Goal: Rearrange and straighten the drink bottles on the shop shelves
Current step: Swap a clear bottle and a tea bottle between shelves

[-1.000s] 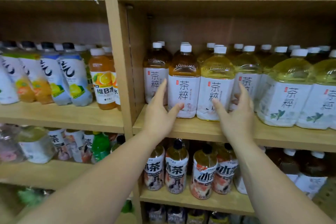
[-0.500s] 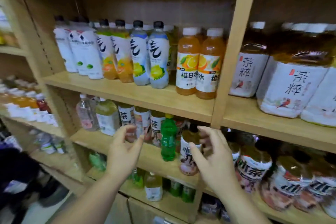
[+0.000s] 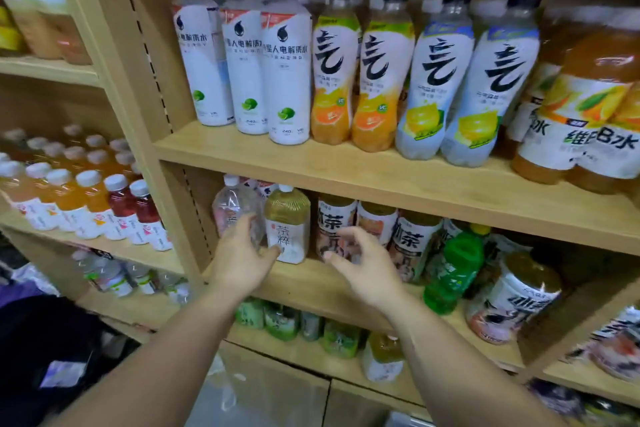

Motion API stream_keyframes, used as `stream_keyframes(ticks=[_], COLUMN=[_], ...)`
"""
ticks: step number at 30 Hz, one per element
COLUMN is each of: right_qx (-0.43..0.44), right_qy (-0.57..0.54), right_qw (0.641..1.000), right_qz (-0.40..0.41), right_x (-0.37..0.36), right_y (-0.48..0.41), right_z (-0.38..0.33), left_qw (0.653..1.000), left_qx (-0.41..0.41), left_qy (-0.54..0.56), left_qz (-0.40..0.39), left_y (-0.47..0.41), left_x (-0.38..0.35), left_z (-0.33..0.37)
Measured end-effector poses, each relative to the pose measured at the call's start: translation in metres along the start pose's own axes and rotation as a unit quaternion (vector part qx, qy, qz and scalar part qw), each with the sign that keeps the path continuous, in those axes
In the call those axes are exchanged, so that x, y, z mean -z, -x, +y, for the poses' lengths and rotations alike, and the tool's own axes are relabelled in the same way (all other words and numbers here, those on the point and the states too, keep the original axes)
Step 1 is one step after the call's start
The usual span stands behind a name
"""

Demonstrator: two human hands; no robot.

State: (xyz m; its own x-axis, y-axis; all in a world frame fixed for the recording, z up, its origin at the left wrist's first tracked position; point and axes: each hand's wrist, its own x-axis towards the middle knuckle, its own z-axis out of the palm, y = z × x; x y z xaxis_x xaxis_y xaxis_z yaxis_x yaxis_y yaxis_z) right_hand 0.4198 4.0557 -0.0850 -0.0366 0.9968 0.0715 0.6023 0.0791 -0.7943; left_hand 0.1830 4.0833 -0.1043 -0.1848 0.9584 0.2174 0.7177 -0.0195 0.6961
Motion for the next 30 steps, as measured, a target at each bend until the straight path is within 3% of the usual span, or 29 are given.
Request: stream_keyframes(ticks=[5,8,11,18,20,23,25,30], right_qx=[-0.083,-0.058,-0.005,-0.042,-0.036,-0.018,0.006,0.023], right_qy=[0.048,0.063,0.025,0.056,0.074,0.104,0.115,0.125], right_qw=[0.995,0.996,1.0,0.996,0.996,0.994,0.993,0.988], right_qz=[-0.016,-0.016,-0.01,-0.048,-0.028,-0.01,0.008,0.092], right_x=[-0.036,-0.046,-0.053,-0.073,-0.08,-0.088,-0.095,-0.111], right_y=[-0.044,-0.062,-0.073,-0.099,-0.102,-0.104,-0.103,-0.095], right_z=[-0.021,-0.026,-0.033,-0.032,-0.029,-0.024,-0.022,-0.019], left_qw=[0.994,0.991,0.988,0.981,0.987,0.994,0.993,0.994], left_qx=[-0.046,-0.054,-0.082,-0.124,-0.121,-0.096,-0.071,-0.037], left_qy=[-0.064,-0.086,-0.07,0.039,0.006,-0.052,-0.063,-0.105], left_qz=[-0.071,-0.091,-0.106,-0.144,-0.106,0.026,0.074,0.017], left_y=[-0.046,-0.066,-0.08,-0.081,-0.075,-0.065,-0.063,-0.078], left_x=[-0.001,-0.007,-0.017,-0.02,-0.012,0.003,0.011,0.01], left_z=[-0.01,-0.015,-0.024,-0.039,-0.043,-0.049,-0.049,-0.049])
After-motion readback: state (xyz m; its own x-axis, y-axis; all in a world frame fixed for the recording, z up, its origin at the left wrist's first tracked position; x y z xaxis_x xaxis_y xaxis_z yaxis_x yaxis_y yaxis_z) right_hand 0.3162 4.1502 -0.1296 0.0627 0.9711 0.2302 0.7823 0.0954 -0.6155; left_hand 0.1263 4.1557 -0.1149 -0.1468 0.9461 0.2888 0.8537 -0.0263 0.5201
